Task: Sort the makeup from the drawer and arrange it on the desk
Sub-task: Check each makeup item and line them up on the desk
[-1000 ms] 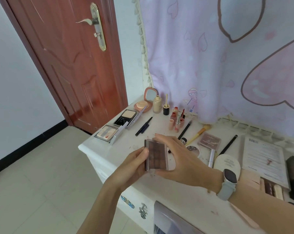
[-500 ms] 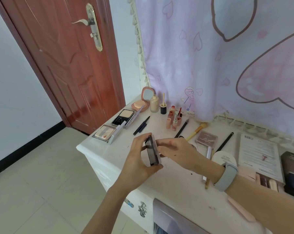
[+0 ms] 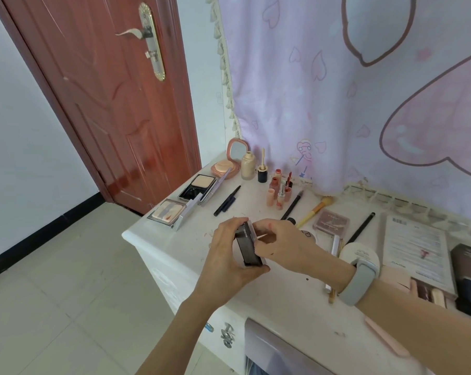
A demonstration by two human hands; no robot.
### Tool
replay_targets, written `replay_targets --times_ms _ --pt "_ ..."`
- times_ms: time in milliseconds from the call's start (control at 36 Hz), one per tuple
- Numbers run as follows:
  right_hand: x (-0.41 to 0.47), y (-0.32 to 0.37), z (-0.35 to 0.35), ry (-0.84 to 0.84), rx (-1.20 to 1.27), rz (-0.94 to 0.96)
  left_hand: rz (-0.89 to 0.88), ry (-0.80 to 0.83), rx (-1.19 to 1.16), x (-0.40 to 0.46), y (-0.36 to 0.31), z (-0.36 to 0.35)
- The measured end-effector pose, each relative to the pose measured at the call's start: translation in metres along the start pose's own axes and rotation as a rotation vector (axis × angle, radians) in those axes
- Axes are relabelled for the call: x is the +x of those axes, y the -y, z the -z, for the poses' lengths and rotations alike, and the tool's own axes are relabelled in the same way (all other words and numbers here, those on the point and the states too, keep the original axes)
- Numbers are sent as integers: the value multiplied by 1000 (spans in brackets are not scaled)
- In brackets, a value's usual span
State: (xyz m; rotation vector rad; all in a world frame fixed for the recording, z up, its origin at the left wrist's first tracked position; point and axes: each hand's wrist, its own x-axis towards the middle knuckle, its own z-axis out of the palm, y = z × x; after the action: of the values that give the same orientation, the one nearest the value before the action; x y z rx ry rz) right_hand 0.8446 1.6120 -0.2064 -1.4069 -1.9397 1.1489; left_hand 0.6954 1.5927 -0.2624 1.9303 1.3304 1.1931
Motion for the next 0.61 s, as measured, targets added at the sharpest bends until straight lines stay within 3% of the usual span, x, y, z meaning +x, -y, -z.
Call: replay_targets --times_ms 333,611 --pt "11 6 -5 -48 -80 -51 29 -36 -150 -1 2 4" --pt "19 -3 5 4 149 -207 224 62 -419 -6 15 24"
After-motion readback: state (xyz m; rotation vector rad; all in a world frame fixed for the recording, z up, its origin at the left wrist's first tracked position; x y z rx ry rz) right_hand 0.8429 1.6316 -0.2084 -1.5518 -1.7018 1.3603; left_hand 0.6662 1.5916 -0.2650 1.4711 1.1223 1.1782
